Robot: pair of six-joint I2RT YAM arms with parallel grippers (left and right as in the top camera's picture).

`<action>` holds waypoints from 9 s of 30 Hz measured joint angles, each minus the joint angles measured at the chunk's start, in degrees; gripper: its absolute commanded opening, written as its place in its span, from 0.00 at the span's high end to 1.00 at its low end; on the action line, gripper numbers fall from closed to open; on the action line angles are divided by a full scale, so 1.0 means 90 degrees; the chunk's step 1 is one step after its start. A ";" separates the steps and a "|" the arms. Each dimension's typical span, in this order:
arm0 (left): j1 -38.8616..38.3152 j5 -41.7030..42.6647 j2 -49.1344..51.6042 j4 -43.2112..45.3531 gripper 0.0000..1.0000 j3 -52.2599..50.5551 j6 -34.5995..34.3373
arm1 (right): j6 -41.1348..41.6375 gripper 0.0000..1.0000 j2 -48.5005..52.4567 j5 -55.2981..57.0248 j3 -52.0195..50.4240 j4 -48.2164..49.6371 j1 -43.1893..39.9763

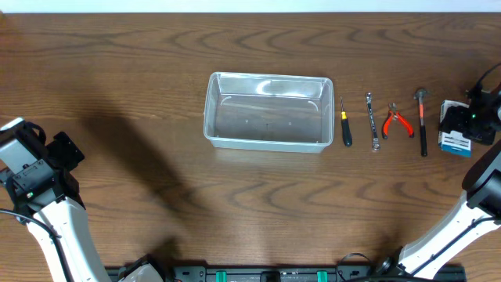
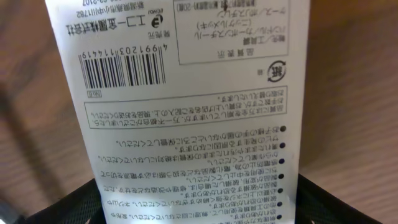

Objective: Pack container
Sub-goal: 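Grasp the white-blue box with the right gripper and lift it, then carry the box over the container's right end, then lower the box into the container and open the right gripper, then withdraw the right gripper and move it over the claw hammer, then grasp the claw hammer handle with the right gripper and lift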

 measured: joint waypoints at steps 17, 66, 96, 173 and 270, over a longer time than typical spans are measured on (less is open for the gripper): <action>0.0000 0.0002 0.0000 0.0000 0.02 0.0000 0.0000 | 0.0593 0.66 -0.0282 -0.1100 0.1851 -0.1979 0.1156; 0.0000 0.0005 0.0000 0.0000 0.02 0.0000 0.0000 | 0.4537 0.75 -0.1936 0.0763 -0.0826 -0.0255 0.6674; 0.0000 0.0005 0.0000 0.0000 0.02 0.0000 0.0000 | 0.5015 0.41 -0.2701 0.1066 -0.0658 -0.0612 0.6674; 0.0000 0.0017 0.0000 0.0000 0.02 0.0000 0.0000 | 0.5010 0.80 -0.2698 0.1552 -0.0522 -0.1005 0.5061; 0.0000 0.0017 0.0000 0.0000 0.02 0.0000 0.0000 | -0.0806 0.44 -0.0687 0.0554 -0.0947 0.1399 0.1834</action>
